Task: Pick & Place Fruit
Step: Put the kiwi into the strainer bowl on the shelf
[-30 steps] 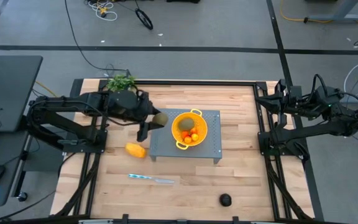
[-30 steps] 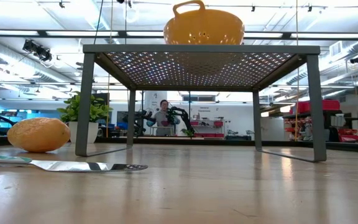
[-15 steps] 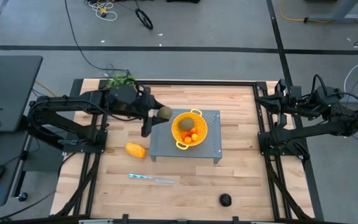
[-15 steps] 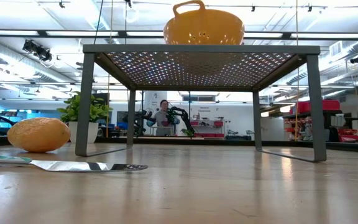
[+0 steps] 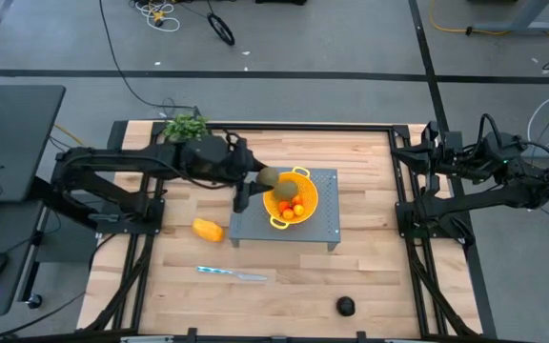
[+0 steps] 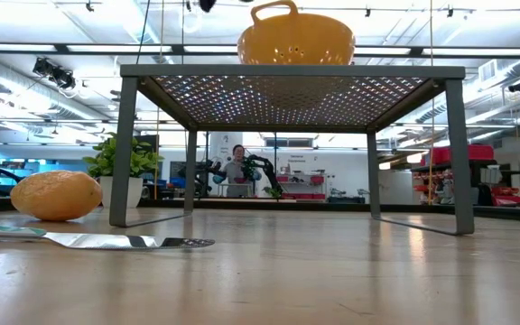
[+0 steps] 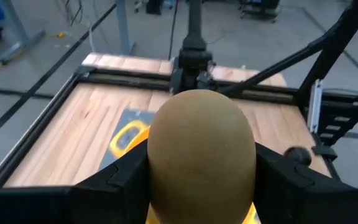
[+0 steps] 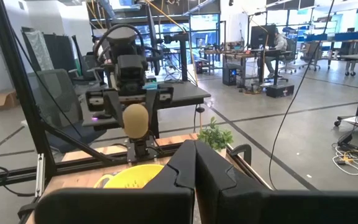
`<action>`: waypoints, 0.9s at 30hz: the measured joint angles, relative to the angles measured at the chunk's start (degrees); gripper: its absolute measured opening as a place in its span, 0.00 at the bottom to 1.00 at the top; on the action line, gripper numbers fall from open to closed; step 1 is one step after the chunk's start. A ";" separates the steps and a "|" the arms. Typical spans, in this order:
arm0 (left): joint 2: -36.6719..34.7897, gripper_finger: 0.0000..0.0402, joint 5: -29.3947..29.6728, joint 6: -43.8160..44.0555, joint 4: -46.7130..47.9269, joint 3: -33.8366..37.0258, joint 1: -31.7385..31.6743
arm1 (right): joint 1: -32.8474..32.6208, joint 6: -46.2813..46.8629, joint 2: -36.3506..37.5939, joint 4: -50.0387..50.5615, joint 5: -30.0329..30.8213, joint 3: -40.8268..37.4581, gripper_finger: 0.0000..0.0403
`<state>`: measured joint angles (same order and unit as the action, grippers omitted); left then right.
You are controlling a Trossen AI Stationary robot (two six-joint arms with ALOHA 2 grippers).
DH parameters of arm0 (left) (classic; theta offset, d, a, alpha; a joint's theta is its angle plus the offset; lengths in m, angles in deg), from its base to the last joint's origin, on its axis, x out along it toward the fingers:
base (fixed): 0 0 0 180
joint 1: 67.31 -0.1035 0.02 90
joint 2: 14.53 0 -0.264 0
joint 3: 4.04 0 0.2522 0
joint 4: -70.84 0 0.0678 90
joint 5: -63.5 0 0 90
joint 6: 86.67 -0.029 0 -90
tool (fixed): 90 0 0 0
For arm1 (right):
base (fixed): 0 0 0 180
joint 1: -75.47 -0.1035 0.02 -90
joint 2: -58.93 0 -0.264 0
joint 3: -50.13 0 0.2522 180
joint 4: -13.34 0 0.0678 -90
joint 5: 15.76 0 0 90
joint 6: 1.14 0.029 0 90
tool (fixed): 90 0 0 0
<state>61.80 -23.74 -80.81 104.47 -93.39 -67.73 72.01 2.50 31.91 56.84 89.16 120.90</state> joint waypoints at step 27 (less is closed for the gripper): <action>8.47 0.55 -4.45 2.18 -6.24 -0.03 0.59 | 0.00 -0.02 -0.04 0.02 -0.02 0.00 0.01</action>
<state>70.27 -28.19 -78.63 98.23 -93.42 -67.15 72.01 2.48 31.86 56.86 89.14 120.90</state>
